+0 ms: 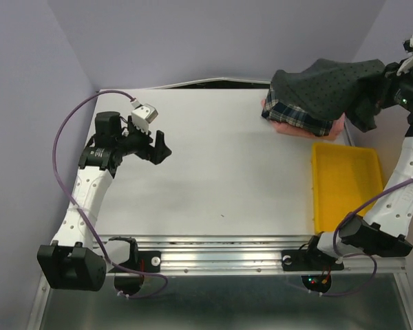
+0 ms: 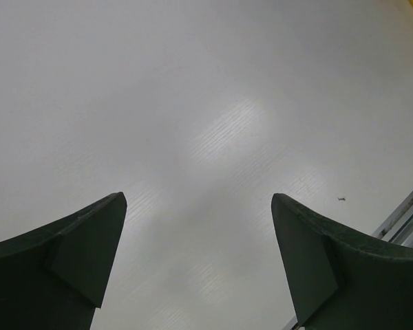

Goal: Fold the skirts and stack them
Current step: Move the skirt to the center of the board

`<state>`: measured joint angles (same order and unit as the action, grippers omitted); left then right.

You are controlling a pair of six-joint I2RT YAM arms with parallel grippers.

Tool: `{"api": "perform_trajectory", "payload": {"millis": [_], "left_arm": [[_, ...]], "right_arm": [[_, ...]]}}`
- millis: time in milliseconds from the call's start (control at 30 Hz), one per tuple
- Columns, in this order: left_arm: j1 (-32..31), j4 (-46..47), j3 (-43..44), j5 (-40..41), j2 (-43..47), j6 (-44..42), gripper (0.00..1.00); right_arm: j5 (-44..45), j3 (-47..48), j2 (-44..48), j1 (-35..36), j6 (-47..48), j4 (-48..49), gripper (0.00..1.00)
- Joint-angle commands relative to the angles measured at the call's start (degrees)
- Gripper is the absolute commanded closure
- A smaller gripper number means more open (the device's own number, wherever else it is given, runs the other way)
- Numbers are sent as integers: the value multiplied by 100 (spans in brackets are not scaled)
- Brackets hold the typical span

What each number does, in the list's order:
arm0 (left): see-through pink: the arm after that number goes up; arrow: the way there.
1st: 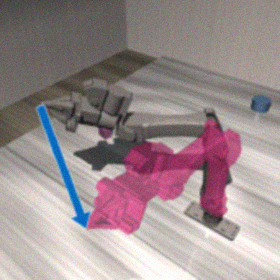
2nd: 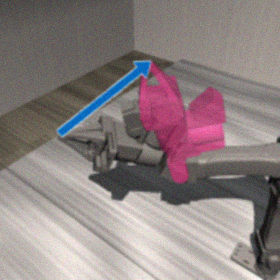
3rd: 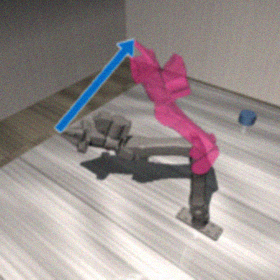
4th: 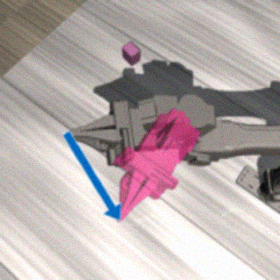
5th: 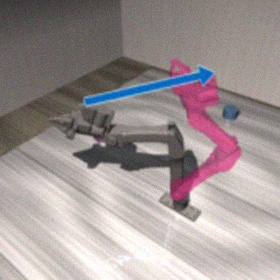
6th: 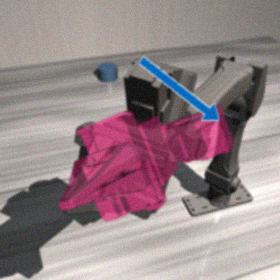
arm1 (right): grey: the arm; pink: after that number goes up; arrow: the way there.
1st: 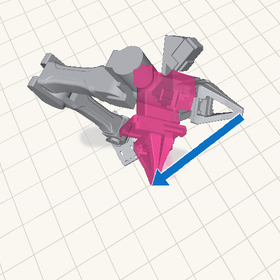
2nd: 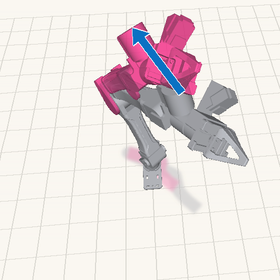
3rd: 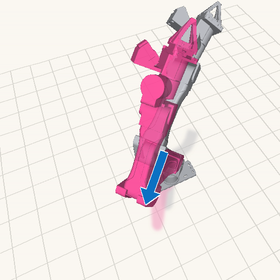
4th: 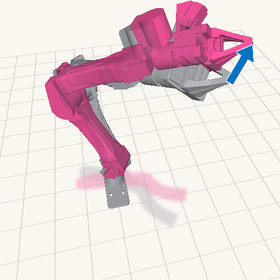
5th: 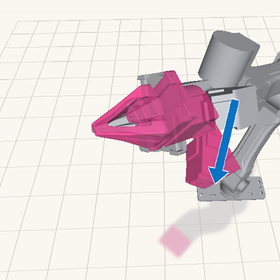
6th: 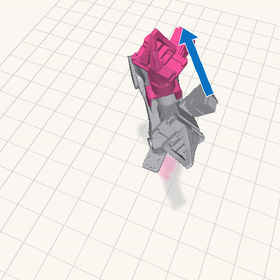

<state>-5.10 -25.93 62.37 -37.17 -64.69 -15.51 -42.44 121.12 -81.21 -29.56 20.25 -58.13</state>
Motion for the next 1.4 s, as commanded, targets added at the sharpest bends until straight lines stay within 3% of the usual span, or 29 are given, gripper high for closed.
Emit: {"api": "perform_trajectory", "payload": {"millis": [0,133,200,300,400,533,633,767,833,867,967,1133,1367], "left_arm": [[324,203,442,-493,70,162,1],[431,-43,618,-669,44,-22,2],[440,-183,627,-643,79,-198,2],[440,-368,584,-581,105,-365,2],[440,-544,479,-634,79,-549,2],[440,-886,399,-625,-26,-1057,5],[423,-1107,311,-581,-70,-1419,7],[379,-1169,109,-616,0,-1894,8],[186,-1020,-101,-503,148,-1973,8],[72,-949,-180,-415,193,-2008,8],[-718,-564,-619,234,430,-2149,8],[-2255,-44,-990,1333,484,-2255,8],[-2882,422,-472,1545,-526,-1913,9]], "right_arm": [[-1882,-1276,471,511,-2002,1594,99],[-1401,-2977,1045,1986,-2631,2814,99],[-1206,-3566,1107,2523,-3137,3330,99],[-961,-4648,976,2946,-3185,3659,99],[-172,-5299,520,4094,-2975,3756,99],[297,-5477,-613,5098,-3009,3774,97],[315,-4898,-1641,5250,-2992,3520,96],[-133,-3624,-2881,5250,-3009,2878,75],[-151,-3106,-3146,5250,-2966,2571,52],[-99,-3034,-3112,5250,-2931,2526,34],[322,-3085,-2586,5250,-2632,2255,20],[1183,-3944,-1304,5250,-1789,1771,15],[1659,-5334,-116,5250,-769,1506,15]]}}
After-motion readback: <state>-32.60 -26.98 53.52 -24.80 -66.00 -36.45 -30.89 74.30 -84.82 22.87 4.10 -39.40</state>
